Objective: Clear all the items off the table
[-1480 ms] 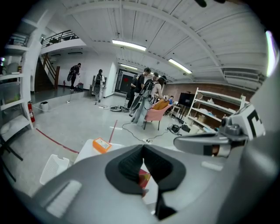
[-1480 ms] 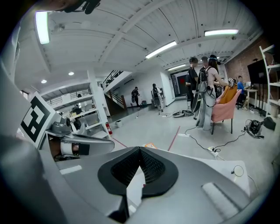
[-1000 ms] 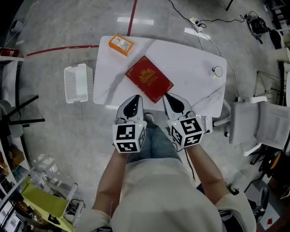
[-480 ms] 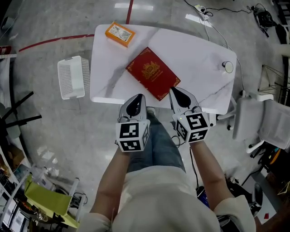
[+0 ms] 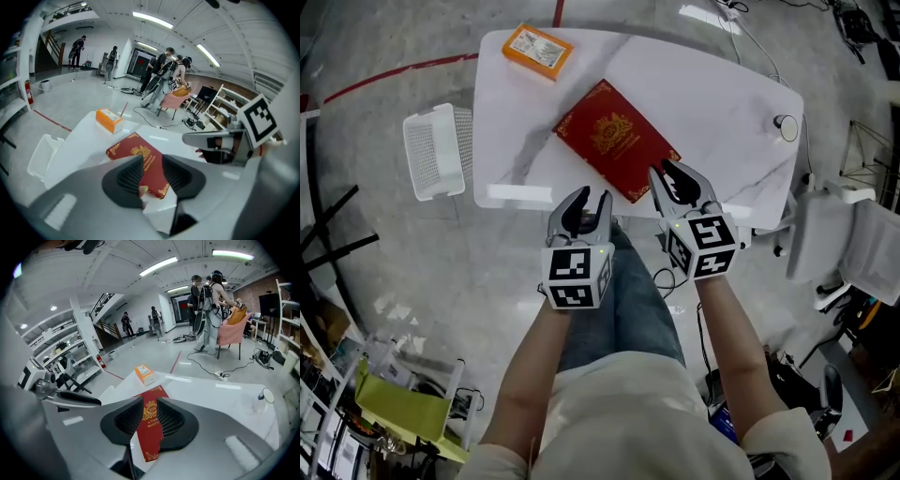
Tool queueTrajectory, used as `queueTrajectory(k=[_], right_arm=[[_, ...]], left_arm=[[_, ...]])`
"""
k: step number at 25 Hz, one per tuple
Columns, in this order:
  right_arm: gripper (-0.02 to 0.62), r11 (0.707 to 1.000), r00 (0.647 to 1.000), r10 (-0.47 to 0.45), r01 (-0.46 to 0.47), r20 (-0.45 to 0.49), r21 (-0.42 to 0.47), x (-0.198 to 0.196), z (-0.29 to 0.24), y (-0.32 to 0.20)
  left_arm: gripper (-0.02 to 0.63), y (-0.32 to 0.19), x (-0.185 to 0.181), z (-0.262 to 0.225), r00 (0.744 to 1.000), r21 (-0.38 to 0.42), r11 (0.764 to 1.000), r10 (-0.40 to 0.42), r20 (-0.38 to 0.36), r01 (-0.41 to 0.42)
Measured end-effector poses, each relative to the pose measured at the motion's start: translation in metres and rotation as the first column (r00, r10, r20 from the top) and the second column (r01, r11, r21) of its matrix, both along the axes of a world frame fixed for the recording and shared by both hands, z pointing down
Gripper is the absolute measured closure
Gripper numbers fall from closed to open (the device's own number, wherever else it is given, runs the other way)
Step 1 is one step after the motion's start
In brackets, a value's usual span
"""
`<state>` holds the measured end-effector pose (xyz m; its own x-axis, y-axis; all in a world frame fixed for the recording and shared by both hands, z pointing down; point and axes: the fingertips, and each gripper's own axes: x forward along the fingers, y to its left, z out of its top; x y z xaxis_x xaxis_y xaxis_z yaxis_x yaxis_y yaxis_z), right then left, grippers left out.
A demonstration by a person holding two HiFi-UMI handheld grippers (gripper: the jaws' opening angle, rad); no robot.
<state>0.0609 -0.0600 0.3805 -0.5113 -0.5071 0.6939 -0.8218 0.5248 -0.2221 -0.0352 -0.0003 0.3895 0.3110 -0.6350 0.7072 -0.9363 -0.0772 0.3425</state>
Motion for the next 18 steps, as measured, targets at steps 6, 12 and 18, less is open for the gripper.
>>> queueTrajectory(k=[6, 12, 18], right_arm=[[0.472, 0.999, 0.999, -0.034, 0.033, -0.033, -0.03, 0.003, 0.037, -0.011], [0.442, 0.997, 0.996, -0.061, 0.058, -0.059, -0.06, 0.005, 0.072, -0.019], [0.41, 0.992, 0.99, -0.113, 0.107, -0.088, -0.07, 0.009, 0.1, -0.026]], left_arm=[[0.418, -0.002, 0.004, 0.037, 1.0, -0.05, 0.999, -0.011, -0.001, 0.011], [0.371, -0.005, 0.008, 0.073, 1.0, -0.102, 0.995, -0.017, -0.006, 0.017], [0.337, -0.003, 0.012, 0.109, 0.999, -0.152, 0.988, -0.027, -0.02, 0.023]])
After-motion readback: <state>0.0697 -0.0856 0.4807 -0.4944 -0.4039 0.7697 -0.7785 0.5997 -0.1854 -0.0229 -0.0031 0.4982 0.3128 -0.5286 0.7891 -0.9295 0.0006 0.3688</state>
